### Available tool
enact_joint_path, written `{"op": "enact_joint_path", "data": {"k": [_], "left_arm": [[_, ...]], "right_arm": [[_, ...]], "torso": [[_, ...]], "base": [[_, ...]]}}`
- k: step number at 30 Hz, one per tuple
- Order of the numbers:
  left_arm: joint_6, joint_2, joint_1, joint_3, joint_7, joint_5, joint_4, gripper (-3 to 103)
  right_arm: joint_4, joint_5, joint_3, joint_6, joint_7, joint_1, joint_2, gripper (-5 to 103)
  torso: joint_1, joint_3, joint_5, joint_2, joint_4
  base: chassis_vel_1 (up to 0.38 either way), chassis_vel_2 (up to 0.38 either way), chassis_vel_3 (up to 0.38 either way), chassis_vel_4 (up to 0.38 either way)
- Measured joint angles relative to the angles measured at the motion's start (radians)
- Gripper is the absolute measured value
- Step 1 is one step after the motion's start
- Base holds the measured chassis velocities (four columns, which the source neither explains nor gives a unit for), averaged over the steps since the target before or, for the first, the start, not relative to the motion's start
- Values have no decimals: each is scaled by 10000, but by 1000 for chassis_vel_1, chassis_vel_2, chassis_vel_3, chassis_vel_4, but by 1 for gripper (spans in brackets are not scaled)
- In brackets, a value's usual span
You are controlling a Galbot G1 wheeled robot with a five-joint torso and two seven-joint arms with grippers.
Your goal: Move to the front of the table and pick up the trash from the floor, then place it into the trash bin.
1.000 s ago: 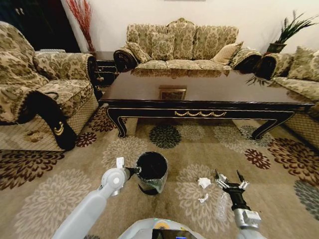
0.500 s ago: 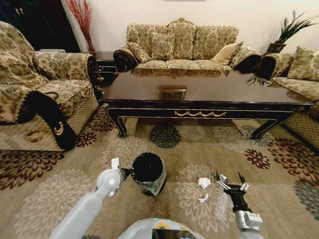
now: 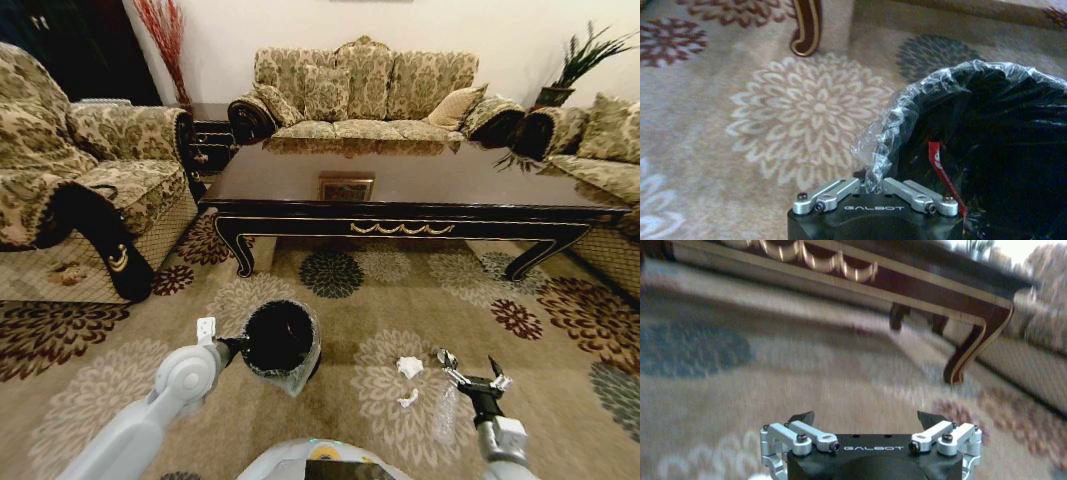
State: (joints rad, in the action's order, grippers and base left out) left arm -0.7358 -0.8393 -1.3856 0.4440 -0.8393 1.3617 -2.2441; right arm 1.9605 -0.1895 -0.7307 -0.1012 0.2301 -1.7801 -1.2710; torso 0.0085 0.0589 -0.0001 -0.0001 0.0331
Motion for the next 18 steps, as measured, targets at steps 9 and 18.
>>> {"op": "enact_joint_path", "data": {"k": [9, 18], "left_arm": [[2, 127, -1035, 1248, 661, 117, -50, 0], [4, 73, -1453, 1215, 1052, -632, -128, 0]], "right_arm": [[-792, -2604, 697, -2391, 607, 1108, 1357, 100], [-1640, -4404, 1411, -3775, 1115, 1958, 3011, 100]], "torso": [[0, 0, 3, 0, 3], [0, 1, 2, 0, 7]], "base": [[0, 0, 0, 0], [0, 0, 0, 0]]}}
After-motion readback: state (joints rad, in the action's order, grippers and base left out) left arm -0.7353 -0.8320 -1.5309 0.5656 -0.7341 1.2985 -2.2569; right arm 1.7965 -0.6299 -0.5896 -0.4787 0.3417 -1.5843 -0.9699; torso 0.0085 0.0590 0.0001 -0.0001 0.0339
